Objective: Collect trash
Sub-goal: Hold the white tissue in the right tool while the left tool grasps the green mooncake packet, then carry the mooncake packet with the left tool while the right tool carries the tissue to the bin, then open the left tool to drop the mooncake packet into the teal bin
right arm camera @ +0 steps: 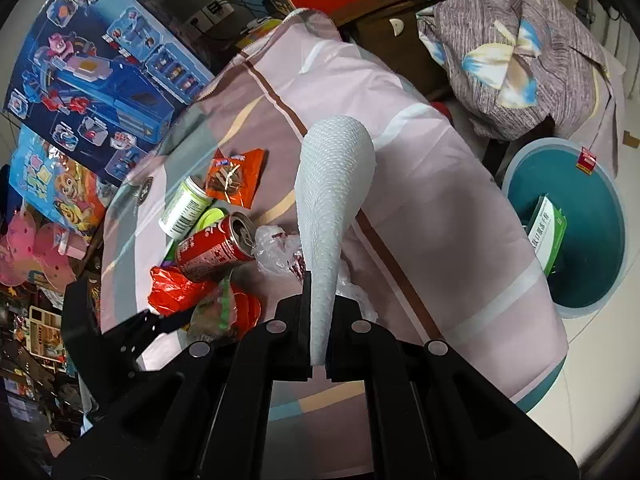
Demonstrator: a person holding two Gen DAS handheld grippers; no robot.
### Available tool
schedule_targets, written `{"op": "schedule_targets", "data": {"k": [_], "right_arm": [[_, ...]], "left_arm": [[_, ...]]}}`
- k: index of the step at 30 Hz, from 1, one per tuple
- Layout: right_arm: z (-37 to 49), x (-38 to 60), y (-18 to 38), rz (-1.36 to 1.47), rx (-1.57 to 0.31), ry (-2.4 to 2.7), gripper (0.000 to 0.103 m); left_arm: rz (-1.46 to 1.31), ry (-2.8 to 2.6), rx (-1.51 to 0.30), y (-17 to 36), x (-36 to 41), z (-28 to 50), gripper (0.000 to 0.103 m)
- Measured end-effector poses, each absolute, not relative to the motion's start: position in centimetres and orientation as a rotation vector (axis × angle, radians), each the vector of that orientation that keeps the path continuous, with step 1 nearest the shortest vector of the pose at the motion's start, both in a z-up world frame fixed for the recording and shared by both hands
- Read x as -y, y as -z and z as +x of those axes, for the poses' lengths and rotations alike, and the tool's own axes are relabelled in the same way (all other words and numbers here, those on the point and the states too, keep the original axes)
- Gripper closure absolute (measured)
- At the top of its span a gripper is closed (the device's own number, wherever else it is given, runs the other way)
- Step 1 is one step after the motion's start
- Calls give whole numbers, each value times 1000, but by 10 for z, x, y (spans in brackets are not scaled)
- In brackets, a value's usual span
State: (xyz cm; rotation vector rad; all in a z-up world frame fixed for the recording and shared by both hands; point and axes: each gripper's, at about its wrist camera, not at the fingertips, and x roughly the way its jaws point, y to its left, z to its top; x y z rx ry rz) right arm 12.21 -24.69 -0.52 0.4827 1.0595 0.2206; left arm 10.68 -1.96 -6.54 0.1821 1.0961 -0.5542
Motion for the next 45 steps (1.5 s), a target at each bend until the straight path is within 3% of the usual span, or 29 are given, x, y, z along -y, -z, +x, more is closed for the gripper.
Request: {"op": "schedule_targets", "data": {"k": [11, 20, 36, 43, 45], "right_arm": [[105, 306, -16, 566, -946, -195, 99], [74, 412, -11, 641, -867, -41, 99], [49, 521, 46, 764, -921, 114, 99], [61, 527, 70, 781, -975, 120, 98], [65, 528, 75, 785, -989, 121, 98]], "left_arm": [[152, 599, -1028, 16, 78, 111, 45], [187, 741, -1022, -2, 193, 126, 45], [332, 831, -1141, 45, 344, 148, 45], [363, 813, -1170, 66, 370, 159, 20], [366, 809, -1180, 71, 371, 160, 18]]}}
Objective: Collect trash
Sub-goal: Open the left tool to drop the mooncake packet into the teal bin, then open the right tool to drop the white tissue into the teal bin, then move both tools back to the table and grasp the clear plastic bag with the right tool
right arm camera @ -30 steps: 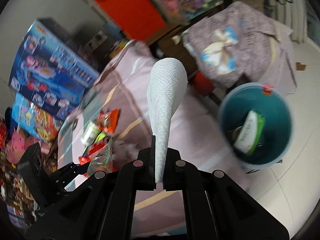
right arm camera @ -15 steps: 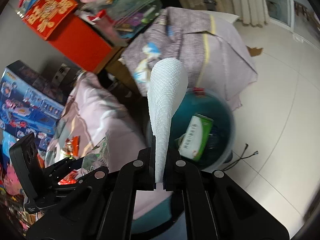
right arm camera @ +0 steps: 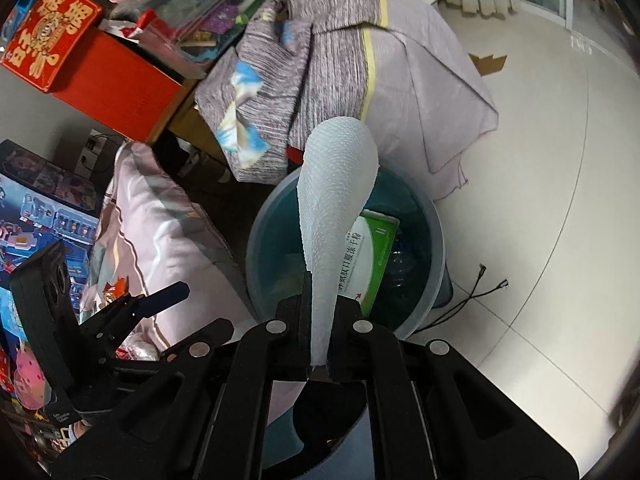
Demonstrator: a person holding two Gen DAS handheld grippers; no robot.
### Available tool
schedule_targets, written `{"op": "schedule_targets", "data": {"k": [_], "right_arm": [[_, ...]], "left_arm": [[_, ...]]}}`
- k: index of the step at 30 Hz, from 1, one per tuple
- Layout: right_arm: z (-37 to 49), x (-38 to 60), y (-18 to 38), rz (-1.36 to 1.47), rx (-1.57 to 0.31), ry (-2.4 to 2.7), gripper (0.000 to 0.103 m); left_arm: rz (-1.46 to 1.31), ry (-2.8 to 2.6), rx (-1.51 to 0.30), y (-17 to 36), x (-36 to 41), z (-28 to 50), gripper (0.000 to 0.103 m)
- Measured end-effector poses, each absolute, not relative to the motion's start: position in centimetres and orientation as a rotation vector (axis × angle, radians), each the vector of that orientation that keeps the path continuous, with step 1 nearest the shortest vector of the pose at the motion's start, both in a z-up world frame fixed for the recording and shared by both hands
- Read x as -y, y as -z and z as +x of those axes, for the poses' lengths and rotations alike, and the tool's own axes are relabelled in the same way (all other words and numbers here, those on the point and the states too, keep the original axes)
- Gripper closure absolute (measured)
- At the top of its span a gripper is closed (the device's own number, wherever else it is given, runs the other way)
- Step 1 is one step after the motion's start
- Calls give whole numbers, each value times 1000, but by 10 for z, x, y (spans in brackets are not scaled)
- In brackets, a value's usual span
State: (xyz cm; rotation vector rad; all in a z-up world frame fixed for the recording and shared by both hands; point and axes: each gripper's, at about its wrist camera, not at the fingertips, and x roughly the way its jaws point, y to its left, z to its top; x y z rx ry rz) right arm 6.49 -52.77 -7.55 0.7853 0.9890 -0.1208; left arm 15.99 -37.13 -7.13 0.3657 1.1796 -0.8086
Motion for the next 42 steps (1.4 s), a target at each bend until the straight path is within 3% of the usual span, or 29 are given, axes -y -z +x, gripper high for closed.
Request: {"op": "schedule_targets", "data": {"k": [7, 8, 9, 11, 26, 42], "right_arm": [[81, 527, 91, 797, -1027, 121, 96], [84, 526, 94, 803, -1035, 120, 90], [86, 525, 96, 818, -1040, 117, 66], [87, 525, 100, 839, -1041, 128, 32], [87, 511, 104, 848, -1106, 170, 27], [75, 446, 51, 713, -1081, 123, 26]], "left_arm": [[353, 806, -1210, 78, 360, 161, 10], [344, 804, -1211, 78, 356, 161, 10], [338, 804, -1213, 77, 354, 161, 10], [320, 806, -1216, 76, 348, 160, 8], [242, 800, -1226, 73, 315, 156, 6], [150, 778, -1134, 36, 250, 132, 5]]}}
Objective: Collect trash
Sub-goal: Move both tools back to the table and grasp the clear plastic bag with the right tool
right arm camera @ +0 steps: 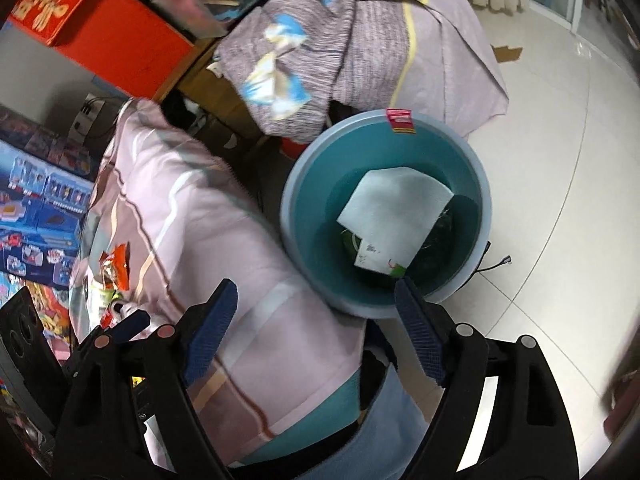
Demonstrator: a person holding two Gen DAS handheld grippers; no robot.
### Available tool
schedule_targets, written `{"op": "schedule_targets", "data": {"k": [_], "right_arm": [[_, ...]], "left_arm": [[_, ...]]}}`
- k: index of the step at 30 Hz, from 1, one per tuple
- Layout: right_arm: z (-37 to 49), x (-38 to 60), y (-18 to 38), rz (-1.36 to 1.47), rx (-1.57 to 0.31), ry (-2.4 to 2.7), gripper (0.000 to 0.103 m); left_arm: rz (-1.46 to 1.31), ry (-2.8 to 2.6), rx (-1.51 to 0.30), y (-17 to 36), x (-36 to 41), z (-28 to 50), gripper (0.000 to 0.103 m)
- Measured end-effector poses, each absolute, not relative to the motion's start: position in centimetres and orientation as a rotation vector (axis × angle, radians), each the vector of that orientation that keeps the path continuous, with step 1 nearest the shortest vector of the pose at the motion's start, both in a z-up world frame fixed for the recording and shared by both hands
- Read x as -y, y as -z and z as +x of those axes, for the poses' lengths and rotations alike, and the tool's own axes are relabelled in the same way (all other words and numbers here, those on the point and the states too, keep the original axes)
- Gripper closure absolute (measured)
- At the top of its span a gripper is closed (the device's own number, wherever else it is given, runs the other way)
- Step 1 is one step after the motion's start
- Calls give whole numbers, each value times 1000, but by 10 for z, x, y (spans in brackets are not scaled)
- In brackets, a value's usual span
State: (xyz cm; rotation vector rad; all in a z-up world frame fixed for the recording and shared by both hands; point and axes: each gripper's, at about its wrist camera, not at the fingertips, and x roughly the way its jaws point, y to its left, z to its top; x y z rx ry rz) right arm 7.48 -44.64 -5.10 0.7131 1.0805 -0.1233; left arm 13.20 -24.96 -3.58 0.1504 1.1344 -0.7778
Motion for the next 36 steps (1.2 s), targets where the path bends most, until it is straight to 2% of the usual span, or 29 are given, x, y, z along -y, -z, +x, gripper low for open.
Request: {"op": "schedule_targets", "data": {"k": [11, 18, 27, 36], "right_arm": [[79, 376, 26, 580, -1079, 40, 26], [98, 318, 25, 478, -1143, -53, 26], [135, 240, 39, 339, -1249, -155, 26], [178, 189, 71, 284, -1327, -206, 26]], "left_arm": [[47, 697, -1084, 23, 169, 116, 4], [23, 622, -1044, 24, 96, 119, 4], [-20, 485, -1058, 41, 1, 140, 4], [-42, 449, -1052, 45, -38, 153, 4]]}}
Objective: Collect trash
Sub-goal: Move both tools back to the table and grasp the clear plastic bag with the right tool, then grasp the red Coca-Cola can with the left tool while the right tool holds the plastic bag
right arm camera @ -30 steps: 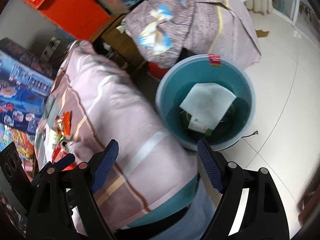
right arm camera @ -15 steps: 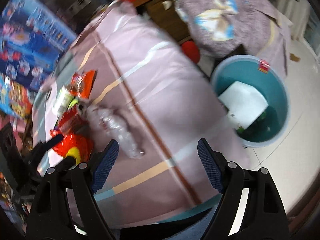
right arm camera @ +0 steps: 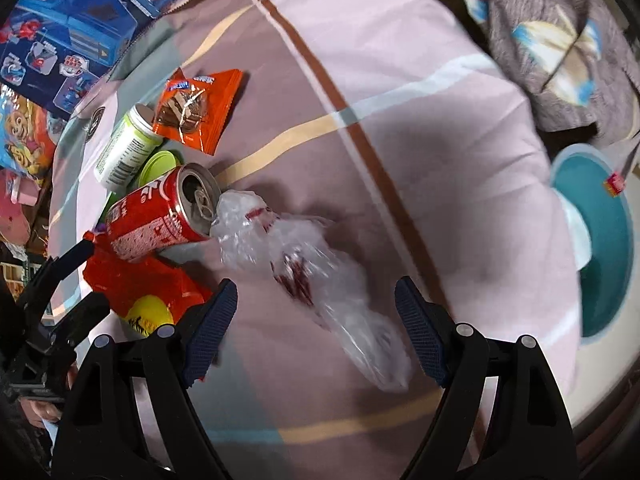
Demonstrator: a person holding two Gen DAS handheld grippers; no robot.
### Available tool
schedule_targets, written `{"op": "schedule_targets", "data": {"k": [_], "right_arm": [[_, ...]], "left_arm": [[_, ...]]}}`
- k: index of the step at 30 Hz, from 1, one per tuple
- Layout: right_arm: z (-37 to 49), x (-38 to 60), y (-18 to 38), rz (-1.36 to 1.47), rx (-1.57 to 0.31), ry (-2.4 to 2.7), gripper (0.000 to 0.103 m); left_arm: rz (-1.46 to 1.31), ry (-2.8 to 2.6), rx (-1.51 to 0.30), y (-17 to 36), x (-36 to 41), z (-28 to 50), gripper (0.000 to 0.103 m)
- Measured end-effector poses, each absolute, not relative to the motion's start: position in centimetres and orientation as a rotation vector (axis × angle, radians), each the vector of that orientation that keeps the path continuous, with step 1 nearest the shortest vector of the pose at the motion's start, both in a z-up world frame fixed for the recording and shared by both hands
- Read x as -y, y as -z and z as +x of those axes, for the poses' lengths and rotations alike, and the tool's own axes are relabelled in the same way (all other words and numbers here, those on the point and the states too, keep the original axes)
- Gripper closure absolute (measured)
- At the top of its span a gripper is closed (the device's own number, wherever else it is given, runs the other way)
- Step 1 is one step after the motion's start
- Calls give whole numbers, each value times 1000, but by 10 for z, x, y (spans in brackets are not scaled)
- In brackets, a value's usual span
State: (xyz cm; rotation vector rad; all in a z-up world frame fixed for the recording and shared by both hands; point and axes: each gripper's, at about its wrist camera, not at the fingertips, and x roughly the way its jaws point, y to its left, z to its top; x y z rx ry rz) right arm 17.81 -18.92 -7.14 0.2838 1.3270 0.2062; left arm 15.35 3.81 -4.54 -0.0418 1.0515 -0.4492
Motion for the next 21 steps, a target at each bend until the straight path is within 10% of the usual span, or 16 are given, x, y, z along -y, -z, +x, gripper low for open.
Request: {"op": "schedule_targets", "data": {"k": [5, 9, 21], "right_arm": [[180, 187, 85, 304, -1339, -189, 28], [177, 183, 82, 270, -1314, -196, 71], [160, 221, 85, 373, -1315, -122, 70]], "left_arm": [[-7, 457, -1061, 51, -37, 162, 4], [54, 479, -1054, 53, -26, 173, 4], [234, 567, -1051, 73, 19, 191, 13]]}}
